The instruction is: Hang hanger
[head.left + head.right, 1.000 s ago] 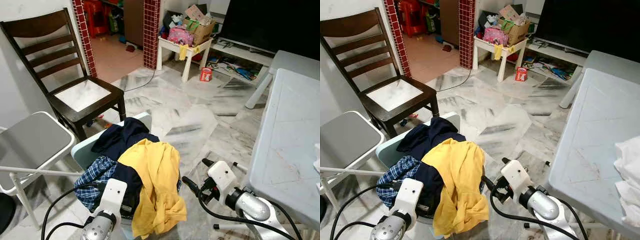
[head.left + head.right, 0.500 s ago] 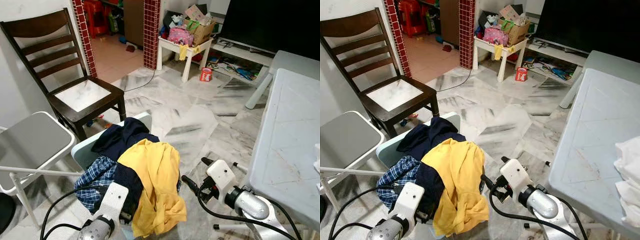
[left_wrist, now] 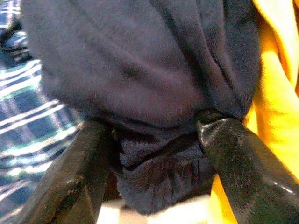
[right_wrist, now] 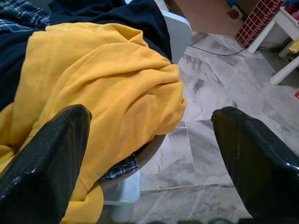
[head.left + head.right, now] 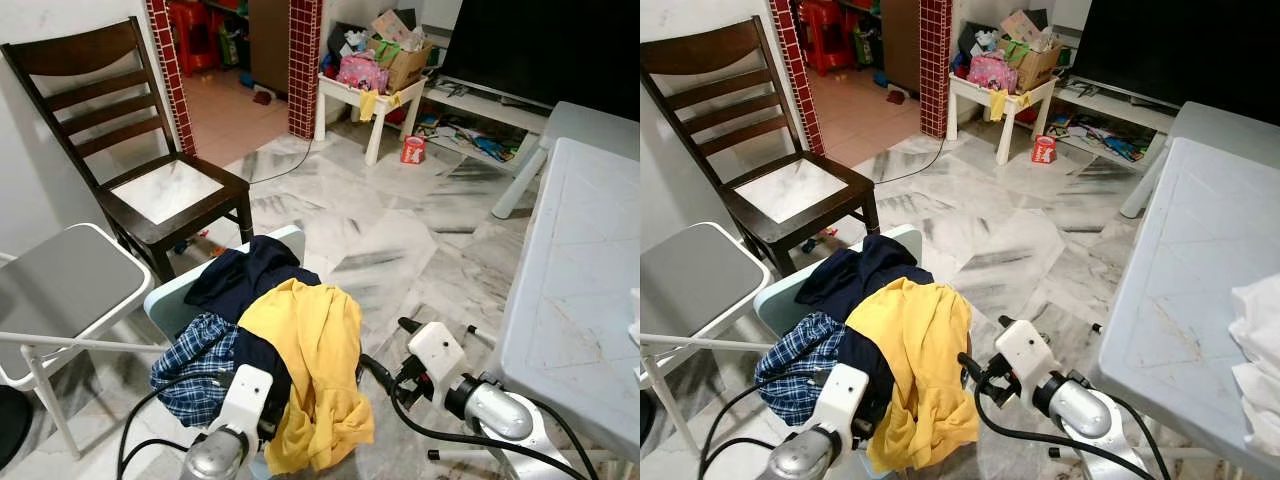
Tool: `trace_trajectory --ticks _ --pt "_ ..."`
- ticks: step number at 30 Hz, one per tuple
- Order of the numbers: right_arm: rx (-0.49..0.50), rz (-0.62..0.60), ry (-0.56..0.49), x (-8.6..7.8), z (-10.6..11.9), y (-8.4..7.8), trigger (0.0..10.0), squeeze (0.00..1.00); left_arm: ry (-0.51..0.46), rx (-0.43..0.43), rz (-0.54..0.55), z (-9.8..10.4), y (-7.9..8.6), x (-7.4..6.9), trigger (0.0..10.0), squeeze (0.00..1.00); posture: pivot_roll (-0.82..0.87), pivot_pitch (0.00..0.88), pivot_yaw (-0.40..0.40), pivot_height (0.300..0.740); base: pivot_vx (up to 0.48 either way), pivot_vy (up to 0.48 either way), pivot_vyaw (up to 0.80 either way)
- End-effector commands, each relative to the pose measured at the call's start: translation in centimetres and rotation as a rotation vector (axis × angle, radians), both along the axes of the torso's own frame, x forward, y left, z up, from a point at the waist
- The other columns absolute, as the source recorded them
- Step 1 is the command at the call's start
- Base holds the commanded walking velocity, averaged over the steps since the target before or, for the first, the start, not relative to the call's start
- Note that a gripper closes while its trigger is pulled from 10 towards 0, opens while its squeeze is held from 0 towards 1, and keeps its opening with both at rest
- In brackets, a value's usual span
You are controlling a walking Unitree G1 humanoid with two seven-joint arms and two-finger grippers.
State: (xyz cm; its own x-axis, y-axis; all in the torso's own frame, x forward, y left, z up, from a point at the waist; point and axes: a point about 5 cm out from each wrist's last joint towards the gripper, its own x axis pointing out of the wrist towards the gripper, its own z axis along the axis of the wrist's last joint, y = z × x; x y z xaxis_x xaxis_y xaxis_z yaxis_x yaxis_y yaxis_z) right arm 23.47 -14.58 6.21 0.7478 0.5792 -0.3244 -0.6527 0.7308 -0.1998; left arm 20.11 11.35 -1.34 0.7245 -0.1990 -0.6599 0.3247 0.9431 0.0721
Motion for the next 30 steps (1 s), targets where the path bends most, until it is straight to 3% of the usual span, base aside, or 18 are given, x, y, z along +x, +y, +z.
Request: trace_trajectory --ticks 1,12,22,30 --pt "-0.009 0.013 -0.017 0.3 0.3 0.0 10.0 0.0 0.05 0.007 0.009 -1.0 0.1 -0.7 0.0 0.0 -0.02 0.0 -0.075 0.74 0.0 0.0 0.0" --pt "-0.011 0.02 -0.023 0.6 0.3 0.2 10.0 0.0 0.028 0.002 0.013 -1.7 0.1 -0.3 0.0 0.0 -0.01 0.0 -0.076 0.74 0.0 0.0 0.0" --pt "-0.003 0.017 -0.021 0.5 0.1 0.5 10.0 0.0 0.013 0.009 0.043 -1.7 1.3 -0.8 0.0 0.0 0.0 0.0 -0.068 0.74 0.0 0.0 0.0" --pt "0.004 0.032 -0.015 0.6 0.0 0.5 10.0 0.0 -0.018 -0.034 0.101 -0.9 1.8 -0.7 0.0 0.0 0.0 0.0 -0.073 0.74 0.0 0.0 0.0"
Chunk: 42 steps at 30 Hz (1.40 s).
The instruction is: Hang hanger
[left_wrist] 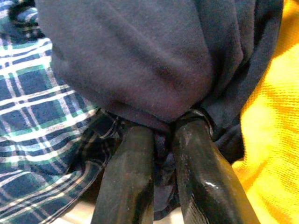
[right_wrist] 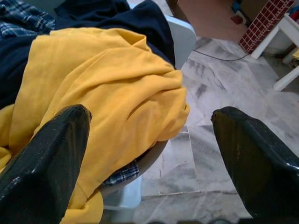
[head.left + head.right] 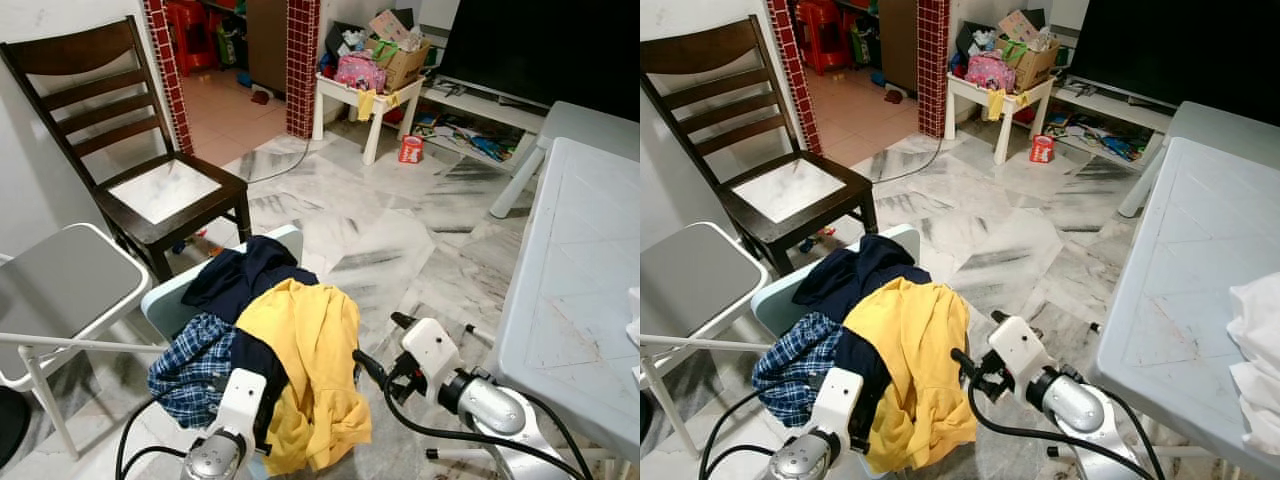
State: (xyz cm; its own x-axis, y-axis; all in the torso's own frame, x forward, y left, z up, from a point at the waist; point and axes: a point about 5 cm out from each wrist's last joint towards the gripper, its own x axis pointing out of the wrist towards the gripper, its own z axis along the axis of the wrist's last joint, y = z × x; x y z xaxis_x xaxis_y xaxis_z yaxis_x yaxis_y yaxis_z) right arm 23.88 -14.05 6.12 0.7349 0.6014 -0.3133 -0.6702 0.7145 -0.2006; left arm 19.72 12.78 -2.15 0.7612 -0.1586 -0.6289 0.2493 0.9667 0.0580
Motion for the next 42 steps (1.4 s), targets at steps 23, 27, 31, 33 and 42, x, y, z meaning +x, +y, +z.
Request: trace_trajectory --ticks 23,27,31,33,42 --pt "-0.006 0.012 -0.018 1.3 -0.2 0.4 10.0 0.0 -0.433 0.122 0.384 8.8 5.4 1.7 0.0 0.0 0.04 0.0 -0.09 0.74 0.0 0.0 0.0" --pt "-0.005 0.018 -0.023 1.6 -0.1 0.6 10.0 0.0 -0.49 0.12 0.393 10.1 5.2 2.1 0.0 0.0 0.05 0.0 -0.091 0.74 0.0 0.0 0.0" --pt "-0.005 0.019 -0.026 1.8 -0.2 0.7 10.0 0.0 -0.57 0.145 0.378 11.6 5.1 2.5 0.0 0.0 0.05 0.0 -0.094 0.74 0.0 0.0 0.0" --pt "-0.006 0.021 -0.028 1.9 -0.2 0.8 10.0 0.0 -0.675 0.162 0.355 13.5 4.9 3.1 0.0 0.0 0.06 0.0 -0.093 0.74 0.0 0.0 0.0" --pt "-0.001 0.029 -0.044 2.4 -0.3 1.4 10.0 0.0 -1.002 0.205 0.313 20.0 4.1 4.9 0.0 0.0 0.06 0.0 -0.089 0.74 0.0 0.0 0.0"
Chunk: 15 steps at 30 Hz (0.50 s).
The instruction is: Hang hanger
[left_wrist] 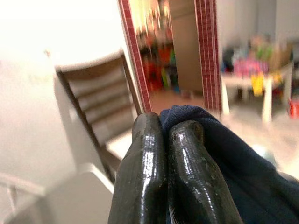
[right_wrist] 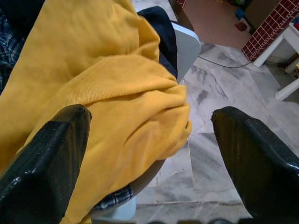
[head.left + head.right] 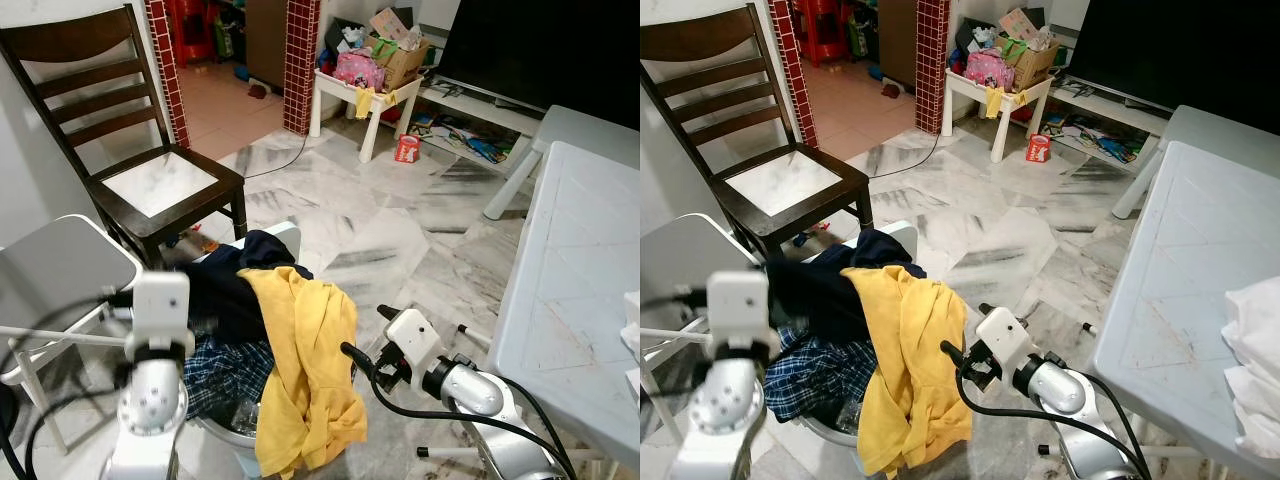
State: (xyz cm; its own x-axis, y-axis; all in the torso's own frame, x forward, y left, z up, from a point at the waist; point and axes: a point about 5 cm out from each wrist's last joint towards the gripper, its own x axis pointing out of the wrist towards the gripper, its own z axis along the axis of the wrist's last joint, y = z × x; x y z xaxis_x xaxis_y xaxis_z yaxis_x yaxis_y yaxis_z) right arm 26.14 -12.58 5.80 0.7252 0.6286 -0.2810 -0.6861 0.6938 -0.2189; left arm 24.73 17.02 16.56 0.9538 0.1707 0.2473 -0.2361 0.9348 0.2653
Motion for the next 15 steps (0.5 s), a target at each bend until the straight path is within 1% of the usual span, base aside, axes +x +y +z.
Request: trace_trajectory --ticks 1,3,5,7,8,10,13,14,15 --pt "-0.009 -0.005 -0.009 0.3 0.0 0.0 10.0 0.0 -0.088 0.025 0.009 1.9 -0.1 0.1 0.0 0.0 0.06 0.0 -0.087 0.74 0.0 0.0 0.0" --pt "-0.008 -0.005 -0.012 0.4 -0.1 0.2 10.0 0.0 -0.177 0.076 -0.003 4.1 -0.2 0.7 0.0 0.0 0.07 0.0 -0.082 0.74 0.0 0.0 0.0" --pt "-0.007 -0.005 -0.014 0.5 -0.1 0.3 10.0 0.0 -0.201 0.084 0.004 4.8 0.0 0.9 0.0 0.0 0.07 0.0 -0.082 0.74 0.0 0.0 0.0" --pt "-0.002 -0.005 -0.018 0.7 -0.2 0.6 10.0 0.0 -0.265 0.125 0.005 6.5 0.2 1.3 0.0 0.0 0.07 0.0 -0.078 0.74 0.0 0.0 0.0" --pt "-0.002 -0.005 -0.018 0.7 -0.2 0.6 10.0 0.0 -0.265 0.125 0.005 6.5 0.2 1.3 0.0 0.0 0.07 0.0 -0.078 0.74 0.0 0.0 0.0" --pt "0.001 -0.005 -0.018 0.8 -0.4 0.9 10.0 0.0 -0.319 0.151 -0.001 8.1 0.1 1.8 0.0 0.0 0.08 0.0 -0.073 0.74 0.0 0.0 0.0" --pt "0.006 -0.003 -0.021 1.0 -0.5 1.2 10.0 0.0 -0.372 0.171 -0.027 9.7 -0.5 2.3 0.0 0.0 0.09 0.0 -0.07 0.74 0.0 0.0 0.0" --pt "0.011 -0.002 -0.024 1.1 -0.5 1.4 10.0 0.0 -0.396 0.18 -0.05 10.5 -1.1 2.9 0.0 0.0 0.09 0.0 -0.068 0.74 0.0 0.0 0.0" --pt "0.013 -0.001 -0.025 1.1 -0.6 1.5 10.0 0.0 -0.411 0.18 -0.068 10.8 -1.5 3.2 0.0 0.0 0.1 0.0 -0.065 0.74 0.0 0.0 0.0"
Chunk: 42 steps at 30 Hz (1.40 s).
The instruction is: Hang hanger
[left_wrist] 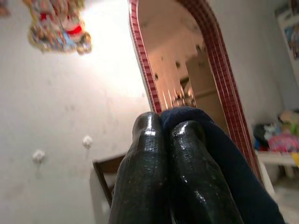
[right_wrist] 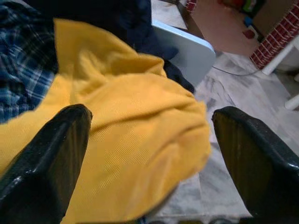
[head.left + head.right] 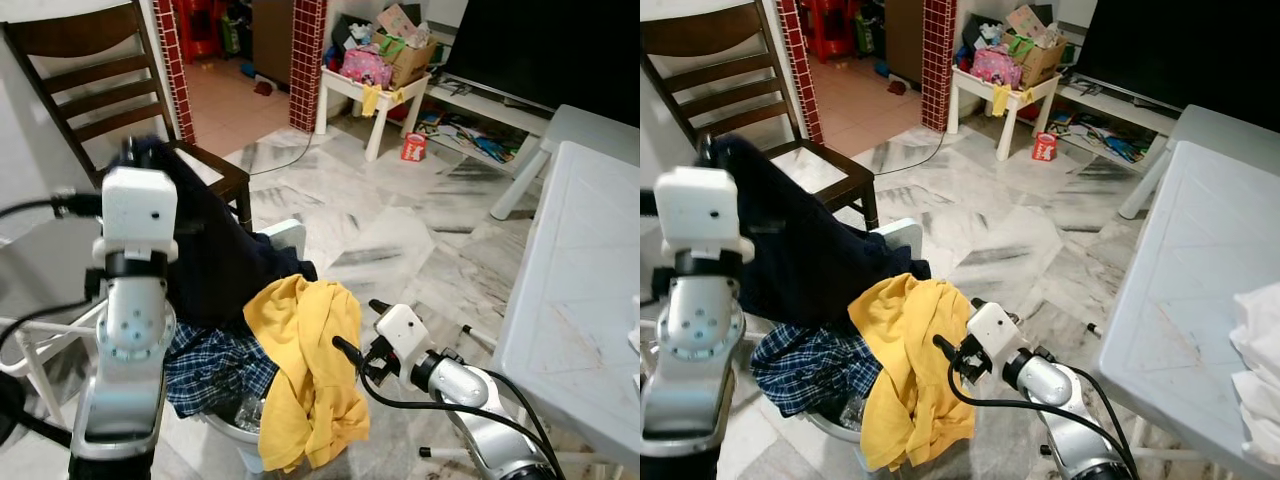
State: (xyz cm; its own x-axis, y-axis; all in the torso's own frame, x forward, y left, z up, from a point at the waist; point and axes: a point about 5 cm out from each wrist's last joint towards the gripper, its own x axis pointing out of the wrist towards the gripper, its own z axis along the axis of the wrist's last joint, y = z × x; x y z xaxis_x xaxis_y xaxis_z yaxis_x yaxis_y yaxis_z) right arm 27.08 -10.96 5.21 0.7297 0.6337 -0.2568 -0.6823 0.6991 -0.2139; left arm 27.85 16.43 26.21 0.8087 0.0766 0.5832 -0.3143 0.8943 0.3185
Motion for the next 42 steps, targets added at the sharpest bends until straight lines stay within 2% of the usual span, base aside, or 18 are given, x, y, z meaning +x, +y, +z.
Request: trace_trajectory --ticks 1,2,8,12,15,16,19,22,23,25,26,28,29,31,32,34,39,42 --pt "-0.007 0.0 -0.012 0.2 0.0 0.0 10.0 0.0 -0.064 0.026 -0.054 1.4 -1.2 0.3 0.0 0.0 0.1 0.0 -0.064 0.74 0.0 0.0 0.0" --pt "-0.007 0.0 -0.012 0.2 0.0 0.0 10.0 0.0 -0.064 0.026 -0.054 1.4 -1.2 0.3 0.0 0.0 0.1 0.0 -0.064 0.74 0.0 0.0 0.0" --pt "0.006 -0.012 -0.024 0.4 -0.1 0.6 10.0 0.0 -0.087 -0.008 -0.224 3.2 -4.7 2.2 0.0 0.0 0.08 0.0 -0.043 0.74 0.0 0.0 0.0" --pt "0.005 -0.023 -0.023 0.0 -0.3 0.5 10.0 0.0 -0.037 -0.028 -0.343 2.5 -6.4 2.4 0.0 0.0 0.07 0.0 -0.032 0.74 0.0 0.0 0.0" --pt "-0.002 -0.034 -0.018 -0.3 -0.5 0.3 10.0 0.0 0.102 -0.056 -0.453 -0.5 -7.3 2.4 0.0 0.0 0.06 0.0 -0.031 0.74 0.0 0.0 0.0" --pt "-0.012 -0.043 -0.014 -0.5 -0.7 0.0 10.0 0.0 0.217 -0.079 -0.476 -3.8 -7.0 1.9 0.0 0.0 0.06 0.0 -0.033 0.74 0.0 0.0 0.0" --pt "-0.019 -0.048 -0.012 -0.6 -0.8 -0.3 10.0 0.0 0.292 -0.105 -0.492 -6.0 -6.7 1.2 0.0 0.0 0.06 0.0 -0.039 0.74 0.0 0.0 0.0" --pt "-0.046 -0.059 -0.008 -0.5 -0.9 -1.0 10.0 0.0 0.45 -0.151 -0.504 -10.0 -6.1 -0.6 0.0 0.0 0.06 0.0 -0.057 0.74 0.0 0.0 0.0" --pt "-0.046 -0.059 -0.008 -0.5 -0.9 -1.0 10.0 0.0 0.45 -0.151 -0.504 -10.0 -6.1 -0.6 0.0 0.0 0.06 0.0 -0.057 0.74 0.0 0.0 0.0" --pt "-0.071 -0.058 -0.01 -0.1 -0.8 -1.5 10.0 0.0 0.565 -0.186 -0.495 -12.7 -5.5 -2.3 0.0 0.0 0.07 0.0 -0.072 0.74 0.0 0.0 0.0" --pt "-0.071 -0.058 -0.01 -0.1 -0.8 -1.5 10.0 0.0 0.565 -0.186 -0.495 -12.7 -5.5 -2.3 0.0 0.0 0.07 0.0 -0.072 0.74 0.0 0.0 0.0" --pt "-0.086 -0.057 -0.014 0.3 -0.6 -1.8 10.0 0.0 0.666 -0.201 -0.514 -15.0 -5.1 -3.9 0.0 0.0 0.08 0.0 -0.086 0.74 0.0 0.0 0.0" --pt "-0.088 -0.057 -0.015 0.4 -0.6 -1.8 10.0 0.0 0.671 -0.202 -0.52 -15.1 -5.1 -4.1 0.0 0.0 0.08 0.0 -0.086 0.74 0.0 0.0 0.0" --pt "-0.101 -0.063 -0.015 0.7 -0.5 -2.0 10.0 0.0 0.768 -0.16 -0.558 -16.9 -5.4 -5.4 0.0 0.0 0.08 0.0 -0.095 0.74 0.0 0.0 0.0" --pt "-0.101 -0.063 -0.015 0.7 -0.5 -2.0 10.0 0.0 0.768 -0.16 -0.558 -16.9 -5.4 -5.4 0.0 0.0 0.08 0.0 -0.095 0.74 0.0 0.0 0.0" --pt "-0.113 -0.073 -0.018 1.1 -0.3 -2.2 10.0 0.0 0.869 -0.159 -0.588 -18.5 -5.5 -6.5 0.0 0.0 0.09 0.0 -0.101 0.74 0.0 0.0 0.0" --pt "-0.121 -0.075 -0.023 1.4 -0.2 -2.2 10.0 0.0 1.035 -0.112 -0.574 -20.7 -4.8 -7.6 0.0 0.0 0.09 0.0 -0.107 0.74 0.0 0.0 0.0" --pt "-0.124 -0.071 -0.024 1.4 -0.2 -2.1 10.0 0.0 1.079 -0.081 -0.573 -21.2 -4.6 -7.9 0.0 0.0 0.09 0.0 -0.106 0.74 0.0 0.0 0.0"
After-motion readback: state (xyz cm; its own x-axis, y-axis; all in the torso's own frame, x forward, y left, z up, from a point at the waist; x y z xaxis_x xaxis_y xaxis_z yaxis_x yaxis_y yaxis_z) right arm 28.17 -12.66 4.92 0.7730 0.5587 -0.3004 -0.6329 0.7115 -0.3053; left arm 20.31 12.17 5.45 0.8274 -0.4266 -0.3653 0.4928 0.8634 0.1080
